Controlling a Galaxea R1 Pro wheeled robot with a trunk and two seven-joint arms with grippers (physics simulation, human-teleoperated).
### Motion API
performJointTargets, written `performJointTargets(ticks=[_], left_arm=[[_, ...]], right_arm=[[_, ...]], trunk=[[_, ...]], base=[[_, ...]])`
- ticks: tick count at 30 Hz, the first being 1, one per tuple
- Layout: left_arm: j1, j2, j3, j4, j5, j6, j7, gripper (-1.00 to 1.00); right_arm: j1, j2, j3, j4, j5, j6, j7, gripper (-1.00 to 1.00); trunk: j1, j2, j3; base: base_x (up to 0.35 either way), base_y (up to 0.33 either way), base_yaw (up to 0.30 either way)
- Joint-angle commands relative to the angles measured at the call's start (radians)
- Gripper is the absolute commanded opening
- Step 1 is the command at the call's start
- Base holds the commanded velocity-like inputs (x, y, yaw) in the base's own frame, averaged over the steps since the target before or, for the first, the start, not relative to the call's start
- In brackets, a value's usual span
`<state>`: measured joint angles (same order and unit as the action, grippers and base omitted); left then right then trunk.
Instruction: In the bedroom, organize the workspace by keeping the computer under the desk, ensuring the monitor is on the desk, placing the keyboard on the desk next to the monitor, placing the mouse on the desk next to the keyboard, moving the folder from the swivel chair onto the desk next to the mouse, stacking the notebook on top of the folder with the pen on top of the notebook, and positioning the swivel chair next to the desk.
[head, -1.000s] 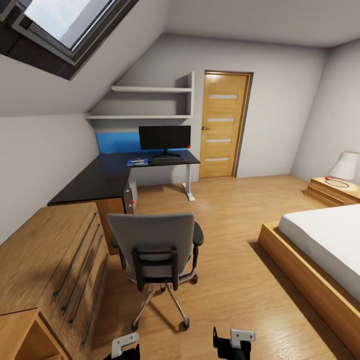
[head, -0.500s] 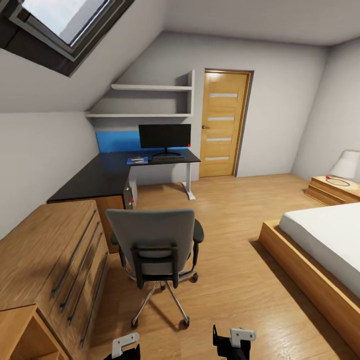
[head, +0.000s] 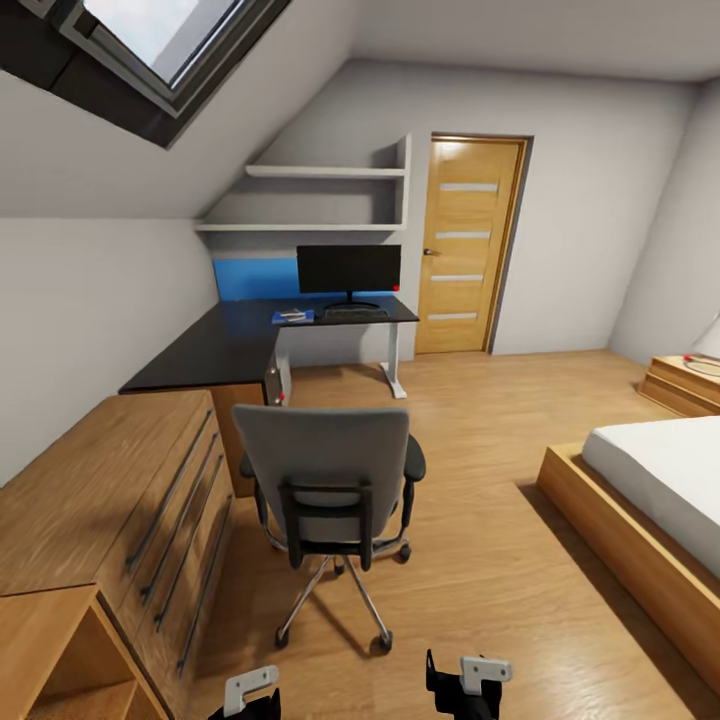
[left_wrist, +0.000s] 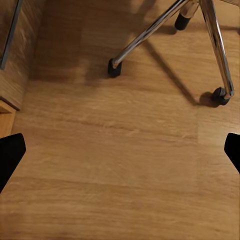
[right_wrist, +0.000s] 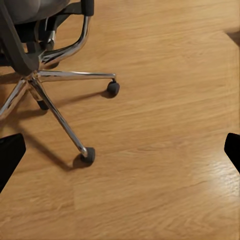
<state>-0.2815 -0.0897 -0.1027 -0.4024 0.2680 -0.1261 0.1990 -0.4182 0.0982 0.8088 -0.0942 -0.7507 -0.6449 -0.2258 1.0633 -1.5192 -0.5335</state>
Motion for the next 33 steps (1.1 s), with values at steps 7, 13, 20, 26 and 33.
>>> performJointTargets(ticks=[7, 13, 20, 26, 33], left_arm=[[-0.001, 0.001, -0.009, 0.000, 0.010, -0.004, 0.007, 1.00], [-0.001, -0.001, -0.010, 0.006, 0.010, -0.004, 0.007, 1.00], [-0.001, -0.001, -0.011, 0.022, 0.008, -0.004, 0.007, 1.00], [-0.001, -0.001, -0.011, 0.036, 0.010, -0.003, 0.008, 1.00], [-0.012, -0.015, -0.014, -0.052, 0.010, 0.042, 0.011, 1.00]], right_arm=[[-0.001, 0.000, 0.009, 0.000, -0.001, -0.001, -0.009, 1.00], [-0.001, 0.000, 0.009, 0.001, 0.000, -0.001, -0.009, 1.00], [-0.001, 0.001, 0.010, 0.001, 0.002, -0.001, -0.008, 1.00], [-0.001, 0.002, 0.012, -0.003, 0.003, -0.002, -0.008, 1.00], [-0.019, 0.018, 0.012, -0.071, 0.008, 0.056, -0.009, 1.00]], trunk=[[0.027, -0.050, -0.023], [0.050, -0.092, -0.042], [0.077, -0.141, -0.064], [0.100, -0.183, -0.083], [0.127, -0.232, -0.104]], base=[[0.000, 0.000, 0.024], [0.000, 0.000, 0.004], [0.000, 0.000, 0.000], [0.000, 0.000, 0.000], [0.000, 0.000, 0.000]])
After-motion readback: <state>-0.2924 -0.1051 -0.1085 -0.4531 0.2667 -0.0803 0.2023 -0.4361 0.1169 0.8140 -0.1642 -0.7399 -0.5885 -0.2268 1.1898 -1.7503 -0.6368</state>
